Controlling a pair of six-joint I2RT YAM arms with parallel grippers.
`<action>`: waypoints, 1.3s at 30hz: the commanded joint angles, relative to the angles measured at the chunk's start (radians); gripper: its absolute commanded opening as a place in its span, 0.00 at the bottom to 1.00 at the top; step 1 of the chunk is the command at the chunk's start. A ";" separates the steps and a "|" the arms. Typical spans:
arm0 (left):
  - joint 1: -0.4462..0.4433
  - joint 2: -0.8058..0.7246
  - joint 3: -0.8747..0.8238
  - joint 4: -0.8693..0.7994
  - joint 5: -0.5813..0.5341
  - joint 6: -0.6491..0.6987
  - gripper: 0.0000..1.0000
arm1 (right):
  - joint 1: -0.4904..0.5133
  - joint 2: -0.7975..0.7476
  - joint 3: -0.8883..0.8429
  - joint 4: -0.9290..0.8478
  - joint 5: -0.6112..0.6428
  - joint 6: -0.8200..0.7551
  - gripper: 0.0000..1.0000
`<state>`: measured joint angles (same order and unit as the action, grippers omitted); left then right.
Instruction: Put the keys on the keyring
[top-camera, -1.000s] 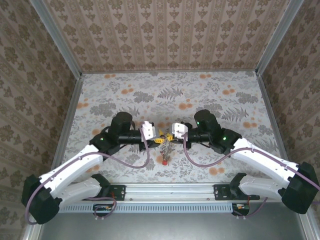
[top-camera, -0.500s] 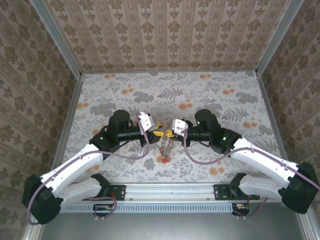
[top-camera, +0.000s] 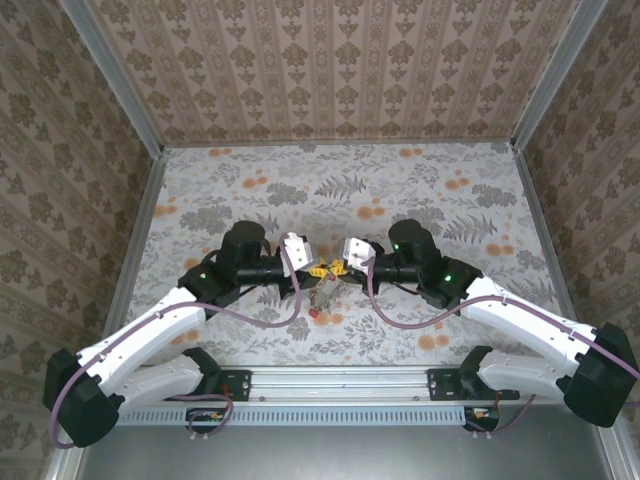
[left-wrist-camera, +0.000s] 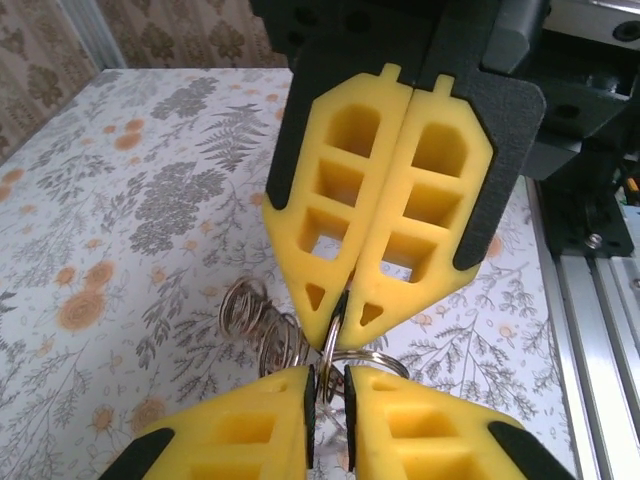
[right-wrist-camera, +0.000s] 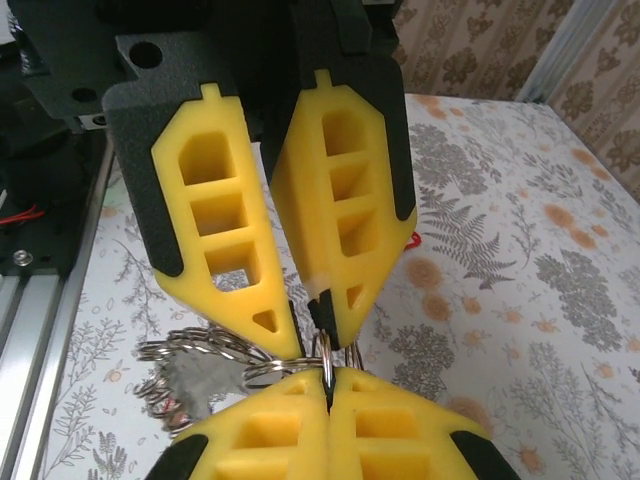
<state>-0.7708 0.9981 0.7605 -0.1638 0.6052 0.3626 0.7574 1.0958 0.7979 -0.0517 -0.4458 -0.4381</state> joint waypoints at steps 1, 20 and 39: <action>-0.006 0.015 0.035 -0.056 0.084 0.090 0.13 | 0.005 -0.001 0.023 0.066 -0.054 0.010 0.00; 0.033 -0.068 -0.081 0.279 0.261 -0.004 0.00 | -0.013 -0.118 -0.116 0.175 -0.079 0.083 0.29; 0.064 -0.077 -0.148 0.490 0.314 -0.161 0.00 | -0.015 -0.138 -0.185 0.394 -0.130 0.204 0.16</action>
<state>-0.7109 0.9245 0.6163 0.2508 0.8795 0.2306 0.7456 0.9554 0.6128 0.2607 -0.5400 -0.2638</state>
